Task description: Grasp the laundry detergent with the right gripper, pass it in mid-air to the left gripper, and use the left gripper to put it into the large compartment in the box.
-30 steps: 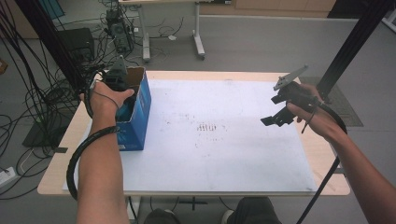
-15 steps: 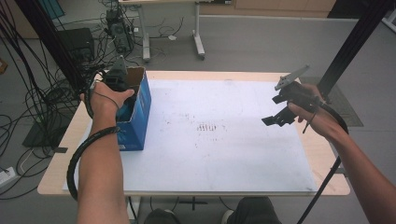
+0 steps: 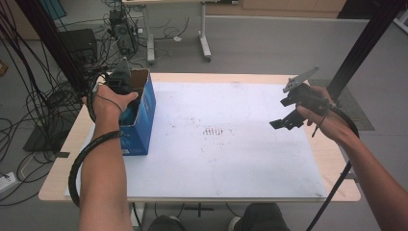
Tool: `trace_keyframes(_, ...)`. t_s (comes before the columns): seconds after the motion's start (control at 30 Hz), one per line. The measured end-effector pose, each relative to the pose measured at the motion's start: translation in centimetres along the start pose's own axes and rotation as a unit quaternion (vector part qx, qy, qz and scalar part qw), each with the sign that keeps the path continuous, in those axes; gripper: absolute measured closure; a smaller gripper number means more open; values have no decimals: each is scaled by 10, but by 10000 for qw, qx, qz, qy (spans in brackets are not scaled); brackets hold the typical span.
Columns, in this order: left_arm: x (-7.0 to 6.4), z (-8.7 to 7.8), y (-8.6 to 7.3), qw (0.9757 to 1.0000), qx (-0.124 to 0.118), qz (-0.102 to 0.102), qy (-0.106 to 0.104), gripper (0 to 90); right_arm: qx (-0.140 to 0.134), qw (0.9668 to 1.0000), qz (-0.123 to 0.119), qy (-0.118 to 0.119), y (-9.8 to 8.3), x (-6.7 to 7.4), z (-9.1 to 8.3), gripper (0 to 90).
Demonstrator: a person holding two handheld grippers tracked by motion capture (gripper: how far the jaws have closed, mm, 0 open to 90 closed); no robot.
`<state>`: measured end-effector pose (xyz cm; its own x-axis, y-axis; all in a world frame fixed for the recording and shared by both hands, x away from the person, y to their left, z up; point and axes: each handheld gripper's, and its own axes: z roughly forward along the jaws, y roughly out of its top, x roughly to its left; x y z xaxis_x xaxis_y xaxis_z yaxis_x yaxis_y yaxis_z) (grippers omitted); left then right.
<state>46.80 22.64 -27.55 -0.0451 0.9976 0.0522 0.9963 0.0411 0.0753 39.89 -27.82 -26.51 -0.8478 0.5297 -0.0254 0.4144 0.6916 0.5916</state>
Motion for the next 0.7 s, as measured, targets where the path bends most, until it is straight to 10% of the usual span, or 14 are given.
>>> trace_keyframes(0.7,1,-1,-2,10000,-65,35,-32,346,2,10000,-1,-19,-1,1,-2,16)
